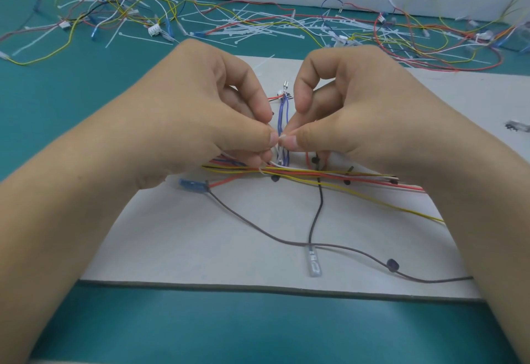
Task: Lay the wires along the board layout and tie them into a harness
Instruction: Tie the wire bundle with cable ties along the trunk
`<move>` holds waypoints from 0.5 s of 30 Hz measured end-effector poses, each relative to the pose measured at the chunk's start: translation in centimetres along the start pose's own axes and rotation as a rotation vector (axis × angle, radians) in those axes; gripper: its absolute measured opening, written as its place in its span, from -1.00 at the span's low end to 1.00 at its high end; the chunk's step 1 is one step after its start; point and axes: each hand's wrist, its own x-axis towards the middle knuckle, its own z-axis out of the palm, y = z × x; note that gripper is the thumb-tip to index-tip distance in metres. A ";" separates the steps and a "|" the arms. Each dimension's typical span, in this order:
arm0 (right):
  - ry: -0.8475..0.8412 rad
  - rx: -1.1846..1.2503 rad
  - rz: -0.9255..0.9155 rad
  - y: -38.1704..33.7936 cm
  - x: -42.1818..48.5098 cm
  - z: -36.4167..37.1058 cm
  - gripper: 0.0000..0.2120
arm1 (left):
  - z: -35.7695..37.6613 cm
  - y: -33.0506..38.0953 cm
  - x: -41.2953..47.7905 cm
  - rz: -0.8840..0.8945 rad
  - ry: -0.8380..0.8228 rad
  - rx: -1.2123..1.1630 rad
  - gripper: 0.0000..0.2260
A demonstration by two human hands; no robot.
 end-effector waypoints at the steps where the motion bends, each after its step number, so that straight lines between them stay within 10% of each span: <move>1: 0.002 -0.003 0.001 0.0 0.0 0.0 -0.70 | 0.0 0.0 0.0 0.001 -0.003 -0.003 -0.85; 15: -0.008 -0.008 -0.024 0.0 0.1 0.0 -0.70 | 0.1 -0.1 0.1 0.014 -0.010 0.019 -0.85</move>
